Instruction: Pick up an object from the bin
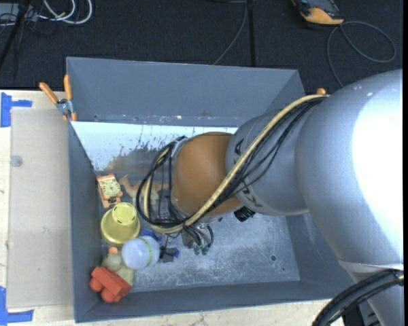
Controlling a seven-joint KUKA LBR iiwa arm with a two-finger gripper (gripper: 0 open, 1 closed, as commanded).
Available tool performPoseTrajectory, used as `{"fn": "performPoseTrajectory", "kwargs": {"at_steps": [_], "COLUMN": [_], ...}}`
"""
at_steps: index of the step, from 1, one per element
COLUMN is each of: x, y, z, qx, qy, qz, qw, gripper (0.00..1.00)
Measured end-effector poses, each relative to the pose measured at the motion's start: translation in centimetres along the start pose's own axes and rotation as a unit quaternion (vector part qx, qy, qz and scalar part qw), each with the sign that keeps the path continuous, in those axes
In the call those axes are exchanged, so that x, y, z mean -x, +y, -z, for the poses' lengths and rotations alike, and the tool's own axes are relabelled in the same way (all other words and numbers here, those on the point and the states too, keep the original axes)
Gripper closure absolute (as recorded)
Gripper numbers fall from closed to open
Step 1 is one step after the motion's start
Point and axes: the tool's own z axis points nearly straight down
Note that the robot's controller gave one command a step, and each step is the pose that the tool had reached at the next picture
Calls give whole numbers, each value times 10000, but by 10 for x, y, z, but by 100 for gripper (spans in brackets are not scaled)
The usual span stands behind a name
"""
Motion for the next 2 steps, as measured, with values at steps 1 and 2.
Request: {"fn": "performPoseTrajectory", "kwargs": {"at_steps": [1,2], "x": [0,7], "y": [0,7], "z": [0,6], "qx": [2,-20], "qy": [0,13], "qz": [-4,-50], "qw": [10000,10000], "gripper": [100,100]}}
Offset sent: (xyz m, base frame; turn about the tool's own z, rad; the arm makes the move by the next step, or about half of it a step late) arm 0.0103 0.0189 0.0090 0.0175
